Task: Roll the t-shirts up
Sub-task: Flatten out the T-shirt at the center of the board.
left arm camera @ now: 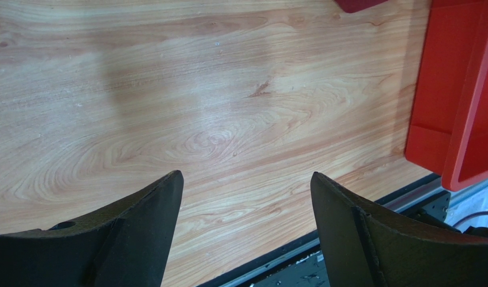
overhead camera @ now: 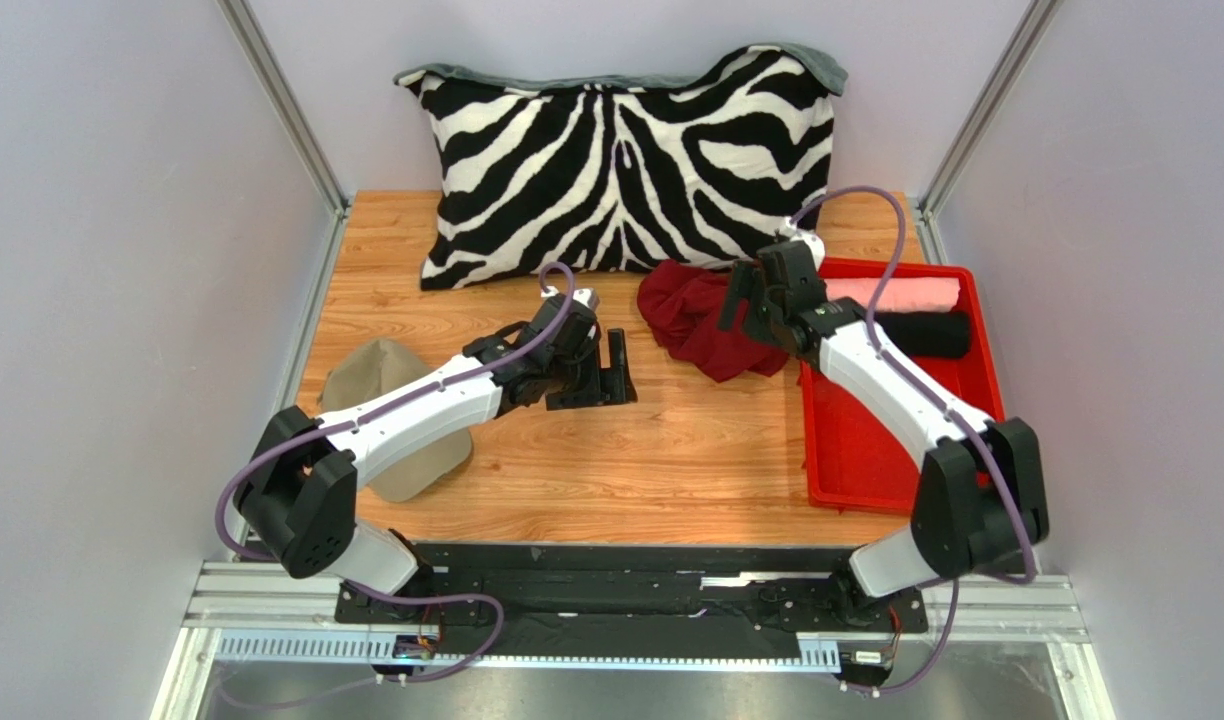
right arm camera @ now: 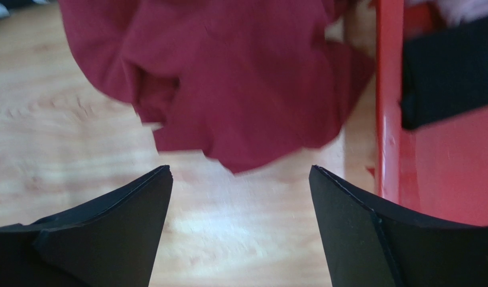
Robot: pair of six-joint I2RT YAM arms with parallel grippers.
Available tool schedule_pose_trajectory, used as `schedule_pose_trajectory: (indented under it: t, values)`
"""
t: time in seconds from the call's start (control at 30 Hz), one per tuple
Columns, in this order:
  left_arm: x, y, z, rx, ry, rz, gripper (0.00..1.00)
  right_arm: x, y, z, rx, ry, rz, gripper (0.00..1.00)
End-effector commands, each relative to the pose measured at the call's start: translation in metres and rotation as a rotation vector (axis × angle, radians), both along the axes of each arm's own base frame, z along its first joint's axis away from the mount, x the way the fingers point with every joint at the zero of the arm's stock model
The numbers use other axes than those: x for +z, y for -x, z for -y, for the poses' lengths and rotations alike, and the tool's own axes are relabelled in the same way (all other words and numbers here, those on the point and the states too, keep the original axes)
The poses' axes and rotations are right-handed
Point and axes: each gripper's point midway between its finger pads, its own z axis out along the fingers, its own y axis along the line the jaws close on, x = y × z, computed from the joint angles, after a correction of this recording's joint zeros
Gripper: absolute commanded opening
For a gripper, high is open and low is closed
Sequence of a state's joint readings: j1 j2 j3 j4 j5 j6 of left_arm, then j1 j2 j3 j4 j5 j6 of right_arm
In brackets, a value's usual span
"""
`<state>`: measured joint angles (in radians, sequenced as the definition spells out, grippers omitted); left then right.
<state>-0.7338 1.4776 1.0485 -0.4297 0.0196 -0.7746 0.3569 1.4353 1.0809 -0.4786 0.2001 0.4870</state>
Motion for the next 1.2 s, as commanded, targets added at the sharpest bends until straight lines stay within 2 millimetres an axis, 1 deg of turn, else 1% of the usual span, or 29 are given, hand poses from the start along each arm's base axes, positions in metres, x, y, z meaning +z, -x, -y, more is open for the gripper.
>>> schedule_pose_trajectory:
  t: [0.0, 0.03, 0.1, 0.23, 0.27, 0.3, 0.33, 0.37, 0.4, 0.43, 0.47, 0.5, 0.57, 0.6, 0.67, 0.7, 0.73, 0.77, 0.8, 0.83, 0.87, 0.9, 0.97, 1.0, 1.03, 1.07, 1.1, 1.13, 1.17]
  values:
    - [0.009, 0.000, 0.002, -0.021, 0.035, 0.045, 0.87, 0.025, -0.046, -0.003, -0.029, 0.052, 0.100, 0.88]
    - [0.010, 0.001, -0.003, -0.011, 0.024, 0.053, 0.87, 0.019, -0.052, 0.000, -0.044, 0.081, 0.083, 0.88]
    - [0.001, 0.007, -0.012, -0.001, 0.002, 0.040, 0.87, 0.015, -0.058, 0.003, -0.051, 0.108, 0.086, 0.91]
    - [-0.005, 0.014, -0.025, 0.021, -0.007, 0.022, 0.87, 0.004, -0.071, 0.009, -0.087, 0.161, 0.082, 0.91]
    - [-0.006, 0.015, -0.029, 0.028, -0.011, 0.018, 0.87, -0.006, -0.075, 0.008, -0.085, 0.176, 0.050, 0.89]
    - [-0.009, 0.018, -0.033, 0.030, -0.016, 0.010, 0.87, -0.009, -0.076, 0.006, -0.078, 0.187, 0.044, 0.83]
    - [-0.005, 0.021, -0.036, 0.031, -0.013, 0.015, 0.87, -0.012, -0.076, 0.007, -0.084, 0.212, 0.040, 0.80]
    - [-0.004, 0.021, -0.040, 0.038, -0.012, 0.019, 0.87, -0.016, -0.074, 0.006, -0.073, 0.228, 0.026, 0.74]
    - [-0.006, 0.021, -0.047, 0.058, -0.032, 0.029, 0.88, -0.014, -0.070, 0.000, -0.057, 0.231, 0.029, 0.53]
    - [-0.003, 0.021, -0.053, 0.070, -0.038, 0.042, 0.88, -0.012, -0.067, -0.005, -0.048, 0.241, 0.039, 0.42]
    - [-0.002, 0.019, -0.059, 0.089, -0.043, 0.046, 0.88, -0.003, -0.063, -0.011, -0.033, 0.238, 0.064, 0.32]
    - [-0.006, 0.020, -0.064, 0.097, -0.051, 0.041, 0.89, -0.003, -0.054, -0.028, 0.015, 0.243, 0.072, 0.19]
    - [-0.006, 0.018, -0.075, 0.125, -0.046, 0.041, 0.89, 0.002, -0.043, -0.044, 0.053, 0.245, 0.074, 0.06]
    - [-0.009, 0.018, -0.080, 0.137, -0.049, 0.035, 0.89, 0.009, -0.034, -0.065, 0.103, 0.223, 0.085, 0.00]
    - [-0.005, 0.015, -0.087, 0.162, -0.033, 0.041, 0.89, 0.018, -0.017, -0.100, 0.194, 0.139, 0.094, 0.00]
    - [-0.006, 0.015, -0.090, 0.167, -0.037, 0.038, 0.89, 0.027, 0.004, -0.133, 0.272, 0.090, 0.114, 0.00]
    - [-0.002, 0.015, -0.092, 0.174, -0.031, 0.048, 0.89, 0.031, 0.018, -0.154, 0.336, 0.058, 0.117, 0.00]
    - [0.001, 0.013, -0.095, 0.187, -0.029, 0.054, 0.89, 0.033, 0.030, -0.169, 0.383, 0.049, 0.121, 0.00]
    - [0.003, 0.014, -0.097, 0.194, -0.030, 0.055, 0.89, 0.034, 0.051, -0.193, 0.459, 0.050, 0.128, 0.03]
    - [0.009, 0.013, -0.099, 0.206, -0.021, 0.072, 0.89, 0.031, 0.061, -0.200, 0.489, 0.047, 0.117, 0.07]
    - [0.011, 0.013, -0.100, 0.215, -0.016, 0.075, 0.89, 0.030, 0.066, -0.203, 0.505, 0.036, 0.110, 0.27]
    - [0.012, 0.014, -0.101, 0.219, -0.014, 0.076, 0.89, 0.030, 0.067, -0.200, 0.505, 0.031, 0.111, 0.42]
    - [0.016, 0.014, -0.101, 0.224, -0.005, 0.083, 0.88, 0.038, 0.064, -0.177, 0.454, 0.063, 0.151, 0.70]
    - [0.016, 0.014, -0.100, 0.218, -0.003, 0.081, 0.88, 0.043, 0.054, -0.159, 0.405, 0.085, 0.169, 0.74]
    - [0.017, 0.015, -0.099, 0.212, 0.000, 0.080, 0.87, 0.051, 0.054, -0.144, 0.376, 0.080, 0.188, 0.76]
    - [0.018, 0.014, -0.097, 0.196, 0.001, 0.085, 0.87, 0.053, 0.052, -0.132, 0.349, 0.080, 0.187, 0.77]
    - [0.015, 0.013, -0.095, 0.184, 0.000, 0.075, 0.86, 0.054, 0.043, -0.111, 0.295, 0.079, 0.184, 0.77]
    - [0.015, 0.013, -0.092, 0.171, 0.004, 0.070, 0.84, 0.054, 0.041, -0.101, 0.271, 0.062, 0.177, 0.77]
    - [0.015, 0.012, -0.090, 0.164, 0.003, 0.071, 0.83, 0.049, 0.043, -0.086, 0.241, 0.061, 0.171, 0.77]
